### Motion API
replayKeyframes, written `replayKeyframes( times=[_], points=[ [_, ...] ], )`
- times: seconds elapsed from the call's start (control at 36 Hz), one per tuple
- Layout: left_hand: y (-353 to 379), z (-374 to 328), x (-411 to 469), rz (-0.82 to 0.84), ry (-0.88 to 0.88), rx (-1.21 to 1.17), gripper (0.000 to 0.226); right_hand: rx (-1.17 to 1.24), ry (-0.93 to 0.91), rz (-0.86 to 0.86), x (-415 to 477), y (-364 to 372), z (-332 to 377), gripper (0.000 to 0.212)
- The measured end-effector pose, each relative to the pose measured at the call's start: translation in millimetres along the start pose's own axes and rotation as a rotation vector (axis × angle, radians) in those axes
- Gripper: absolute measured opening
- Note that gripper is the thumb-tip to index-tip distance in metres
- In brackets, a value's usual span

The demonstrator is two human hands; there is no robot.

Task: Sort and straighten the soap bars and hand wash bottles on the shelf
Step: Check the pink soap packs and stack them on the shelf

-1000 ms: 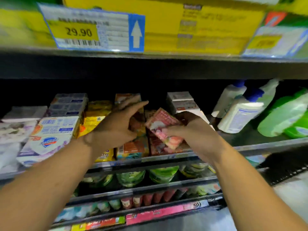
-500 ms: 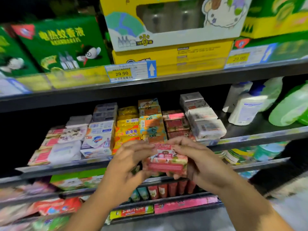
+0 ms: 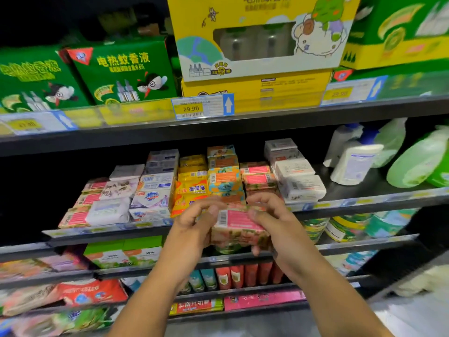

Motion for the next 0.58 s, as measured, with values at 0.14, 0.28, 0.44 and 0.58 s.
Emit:
replayKeyframes(
  times=[0.14,0.28,0.44,0.58],
  points=[
    [-12.1,10.1,0.9,0.304,0.090,0.161,0.061,0.251,0.144,0.084,-4.4,-11.8,-4.4,0.025],
    [-12.2,12.5,0.8,0.136,0.205,0.043,0.063,0.202,0.204,0.363,-9.5,-23.1,-8.3,0.073],
    [4.6,7.7,-6.2,-0.021,0.101,0.004,0.047,-0.055,0.065,0.150,-6.1,-9.3,-12.2,0.041],
    [5.6,8.1,-12.7,0.094,0.111,0.095,0.038,0.080,0.019,-0.016,-4.5,-9.8,-11.5,0.028]
  ],
)
Point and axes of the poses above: each hand's wrist, its own x-axis towards the middle knuckle, its own y-axis out of the palm, z = x × y, the point moved 1 cm from there along x, towards the middle knuckle, and after that the axes turned 8 degrees about -z, right-handed, at the moved point
